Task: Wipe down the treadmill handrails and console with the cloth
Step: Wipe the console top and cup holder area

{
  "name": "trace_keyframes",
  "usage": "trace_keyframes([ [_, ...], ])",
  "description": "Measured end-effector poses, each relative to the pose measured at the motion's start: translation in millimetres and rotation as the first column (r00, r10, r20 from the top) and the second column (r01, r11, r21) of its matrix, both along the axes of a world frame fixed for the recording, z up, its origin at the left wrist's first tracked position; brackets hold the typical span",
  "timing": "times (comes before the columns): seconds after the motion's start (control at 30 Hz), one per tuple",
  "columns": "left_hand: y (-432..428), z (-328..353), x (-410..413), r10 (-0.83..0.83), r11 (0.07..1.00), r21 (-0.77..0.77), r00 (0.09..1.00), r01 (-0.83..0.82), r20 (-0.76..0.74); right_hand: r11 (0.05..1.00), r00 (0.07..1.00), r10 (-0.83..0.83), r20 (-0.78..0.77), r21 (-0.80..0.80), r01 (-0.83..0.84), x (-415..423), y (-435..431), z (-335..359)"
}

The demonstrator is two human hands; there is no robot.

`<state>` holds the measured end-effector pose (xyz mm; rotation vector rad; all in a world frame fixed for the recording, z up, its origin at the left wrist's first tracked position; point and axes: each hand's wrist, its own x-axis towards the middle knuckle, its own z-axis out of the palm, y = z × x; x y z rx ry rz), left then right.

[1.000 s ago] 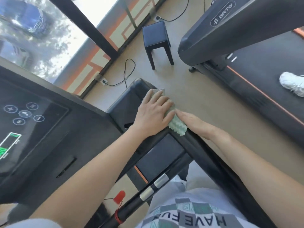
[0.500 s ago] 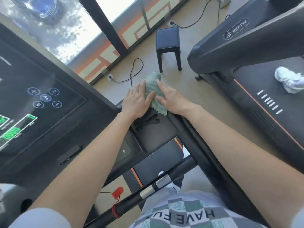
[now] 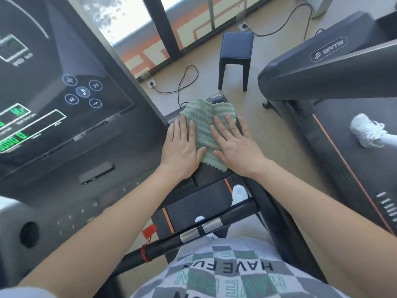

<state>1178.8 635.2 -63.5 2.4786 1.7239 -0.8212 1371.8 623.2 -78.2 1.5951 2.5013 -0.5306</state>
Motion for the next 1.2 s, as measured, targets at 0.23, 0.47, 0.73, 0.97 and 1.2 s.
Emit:
trace_keyframes([
  [0.23,-32.1,0.5,5.3,0.003,0.995,0.092,0.971,-0.025,0.239,0.998,0.996,0.005,-0.085,0.061,0.0,-16.2,-19.1,-1.9],
  [0.47,25.0,-1.2,-3.0,0.011,0.995,0.101,0.992,-0.024,0.13,0.998,0.997,0.058,-0.041,0.022,-0.057,-25.9,48.7,-2.5],
  [0.73,14.6,-3.3,-2.7,0.042,0.986,0.155,0.996,-0.054,0.076,0.99,0.99,0.133,0.047,0.027,-0.135,-31.5,53.6,-1.6],
  [0.97,-60.1,-19.4,-0.7,0.01,0.982,0.183,0.971,-0.056,0.24,0.991,0.997,0.081,0.011,0.103,-0.082,-13.9,-24.6,-16.4],
  [1.2,-106.9,-29.5,8.5,-0.075,0.982,0.187,0.937,0.011,0.34,0.99,1.0,0.023,0.011,0.137,-0.024,-2.0,-94.2,-20.2],
])
